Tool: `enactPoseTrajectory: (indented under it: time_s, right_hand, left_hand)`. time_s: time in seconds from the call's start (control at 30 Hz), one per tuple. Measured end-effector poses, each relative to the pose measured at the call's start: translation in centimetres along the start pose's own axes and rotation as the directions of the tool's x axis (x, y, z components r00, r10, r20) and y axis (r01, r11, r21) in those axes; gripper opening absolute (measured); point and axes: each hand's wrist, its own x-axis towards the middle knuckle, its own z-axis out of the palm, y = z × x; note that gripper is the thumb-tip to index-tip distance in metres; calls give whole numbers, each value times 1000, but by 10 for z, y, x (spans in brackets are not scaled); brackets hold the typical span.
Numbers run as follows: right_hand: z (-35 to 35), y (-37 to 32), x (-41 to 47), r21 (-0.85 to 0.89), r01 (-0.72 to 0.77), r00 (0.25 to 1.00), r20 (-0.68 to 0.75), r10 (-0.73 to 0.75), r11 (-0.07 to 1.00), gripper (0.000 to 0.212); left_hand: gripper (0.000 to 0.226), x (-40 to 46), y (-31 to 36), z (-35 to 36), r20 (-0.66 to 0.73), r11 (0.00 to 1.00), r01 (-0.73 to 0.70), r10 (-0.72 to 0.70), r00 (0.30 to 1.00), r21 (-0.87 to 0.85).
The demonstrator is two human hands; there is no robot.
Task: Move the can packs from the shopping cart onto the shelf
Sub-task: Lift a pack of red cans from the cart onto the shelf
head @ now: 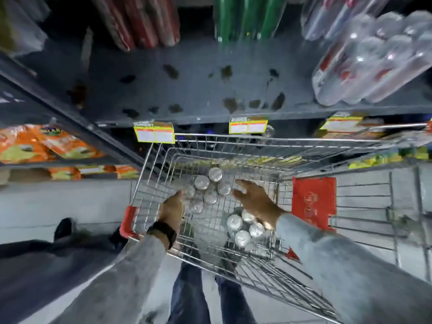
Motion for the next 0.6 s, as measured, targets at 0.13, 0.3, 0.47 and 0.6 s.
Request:
enactPoseTrajectory:
  time_s: [0.13, 0.3, 0.47, 0.6]
  right_hand:
    - [18, -1, 62, 184, -158, 980, -88, 177, 970, 7]
    - [27, -5, 100, 296, -258, 951, -92, 297, 919, 25]
    - [37, -14, 106, 347, -328, 934, -21, 357, 879, 31]
    - [36, -17, 87, 370, -337, 931, -5, 364, 866, 33]
  left_hand:
    - [47, 30, -12, 5, 54, 972, 133, -125, 991, -192]
    - [42, 53, -15, 13, 26, 949, 130, -128, 991, -288]
    - [31, 45, -11, 16, -68, 954, 111, -135, 988, -277]
    - [29, 34, -4, 6, -64, 950, 117, -141, 988, -289]
